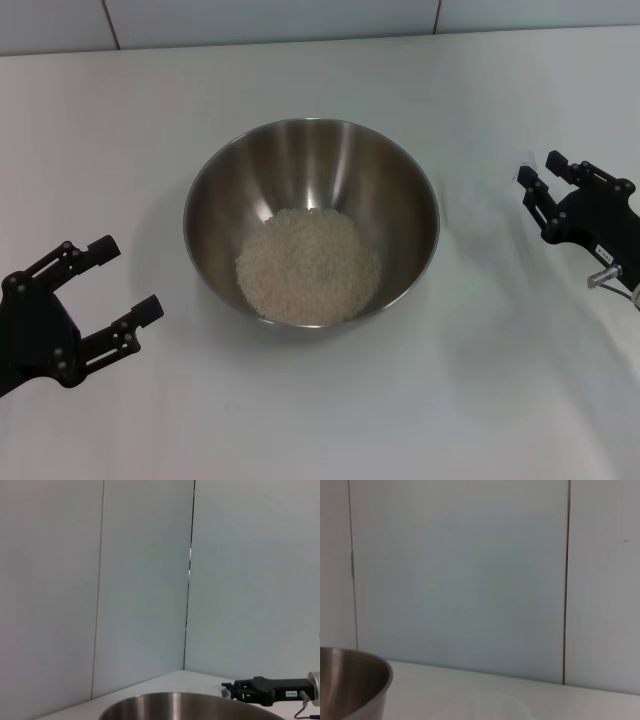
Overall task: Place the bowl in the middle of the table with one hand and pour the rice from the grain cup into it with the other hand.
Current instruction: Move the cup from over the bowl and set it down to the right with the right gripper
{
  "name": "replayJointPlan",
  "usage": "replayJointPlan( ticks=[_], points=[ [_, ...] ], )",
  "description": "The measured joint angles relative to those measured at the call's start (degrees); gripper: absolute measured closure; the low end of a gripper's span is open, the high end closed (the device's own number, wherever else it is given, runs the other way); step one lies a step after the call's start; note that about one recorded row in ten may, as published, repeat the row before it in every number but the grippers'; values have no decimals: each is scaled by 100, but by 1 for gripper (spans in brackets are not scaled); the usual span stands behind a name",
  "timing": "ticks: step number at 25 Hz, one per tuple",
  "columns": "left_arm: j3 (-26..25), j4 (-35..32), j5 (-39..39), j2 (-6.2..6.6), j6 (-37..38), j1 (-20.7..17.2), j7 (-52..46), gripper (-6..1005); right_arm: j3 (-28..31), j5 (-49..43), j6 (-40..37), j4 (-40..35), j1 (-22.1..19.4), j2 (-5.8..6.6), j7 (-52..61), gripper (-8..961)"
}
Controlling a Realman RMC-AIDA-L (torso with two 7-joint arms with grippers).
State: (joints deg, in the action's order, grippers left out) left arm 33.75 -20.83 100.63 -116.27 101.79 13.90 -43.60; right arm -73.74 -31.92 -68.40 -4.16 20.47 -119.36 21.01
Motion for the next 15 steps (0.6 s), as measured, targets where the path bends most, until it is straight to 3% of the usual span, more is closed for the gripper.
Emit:
replayJointPlan(
  ticks=[15],
  points=[
    [0,0,13,12,-3,-10,0,189,26,-99,-1118,6,-401,39,88,564]
  ],
)
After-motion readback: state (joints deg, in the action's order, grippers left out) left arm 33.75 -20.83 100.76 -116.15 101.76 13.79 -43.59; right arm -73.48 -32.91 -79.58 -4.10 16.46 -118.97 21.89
